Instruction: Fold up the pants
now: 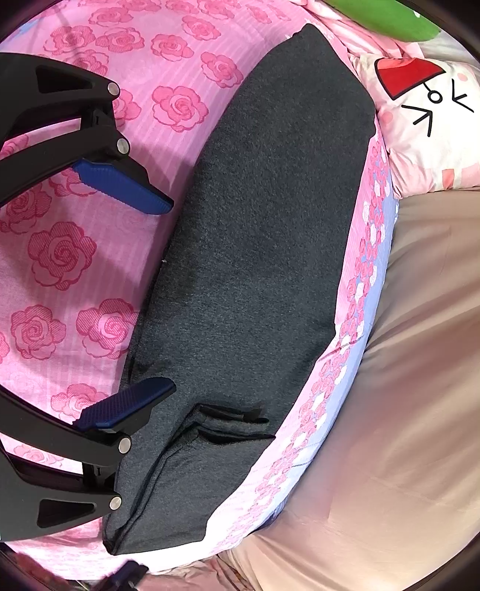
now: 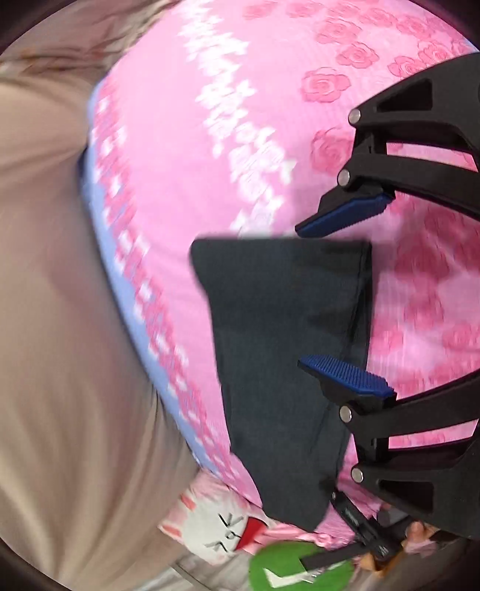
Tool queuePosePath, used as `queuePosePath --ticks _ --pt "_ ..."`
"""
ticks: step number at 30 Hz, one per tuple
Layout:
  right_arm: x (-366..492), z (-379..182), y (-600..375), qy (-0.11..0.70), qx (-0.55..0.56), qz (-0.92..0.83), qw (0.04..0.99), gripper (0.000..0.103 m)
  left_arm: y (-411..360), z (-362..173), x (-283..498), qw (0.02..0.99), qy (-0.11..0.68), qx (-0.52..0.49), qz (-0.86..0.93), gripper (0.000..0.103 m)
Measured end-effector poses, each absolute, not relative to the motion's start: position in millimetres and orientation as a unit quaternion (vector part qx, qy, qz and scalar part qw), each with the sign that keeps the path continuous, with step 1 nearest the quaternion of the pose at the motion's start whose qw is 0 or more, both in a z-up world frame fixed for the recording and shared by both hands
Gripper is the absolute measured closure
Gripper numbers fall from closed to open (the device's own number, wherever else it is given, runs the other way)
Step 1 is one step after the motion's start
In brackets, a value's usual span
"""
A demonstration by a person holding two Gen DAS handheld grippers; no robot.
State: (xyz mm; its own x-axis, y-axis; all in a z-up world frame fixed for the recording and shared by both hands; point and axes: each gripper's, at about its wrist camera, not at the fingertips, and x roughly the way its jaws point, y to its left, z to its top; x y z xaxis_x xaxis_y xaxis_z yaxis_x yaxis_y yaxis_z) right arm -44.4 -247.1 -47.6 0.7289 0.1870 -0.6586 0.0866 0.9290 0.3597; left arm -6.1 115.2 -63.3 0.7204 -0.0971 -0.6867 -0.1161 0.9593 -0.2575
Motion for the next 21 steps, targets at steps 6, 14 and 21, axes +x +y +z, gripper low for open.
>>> queuePosePath --ticks 6,14,21 --pt "-31 -73 -247 0.379 0.237 0.052 0.893 0.042 119 -63 -8 0.917 0.368 -0.157 0.003 0.016" --pt "-43 -54 -235 0.341 0.217 0.059 0.913 0.089 127 -61 -13 0.916 0.357 -0.183 0.024 0.016" --pt "-65 -30 -259 0.316 0.155 0.027 0.936 0.091 95 -48 -35 0.929 0.350 -0.107 0.058 0.016"
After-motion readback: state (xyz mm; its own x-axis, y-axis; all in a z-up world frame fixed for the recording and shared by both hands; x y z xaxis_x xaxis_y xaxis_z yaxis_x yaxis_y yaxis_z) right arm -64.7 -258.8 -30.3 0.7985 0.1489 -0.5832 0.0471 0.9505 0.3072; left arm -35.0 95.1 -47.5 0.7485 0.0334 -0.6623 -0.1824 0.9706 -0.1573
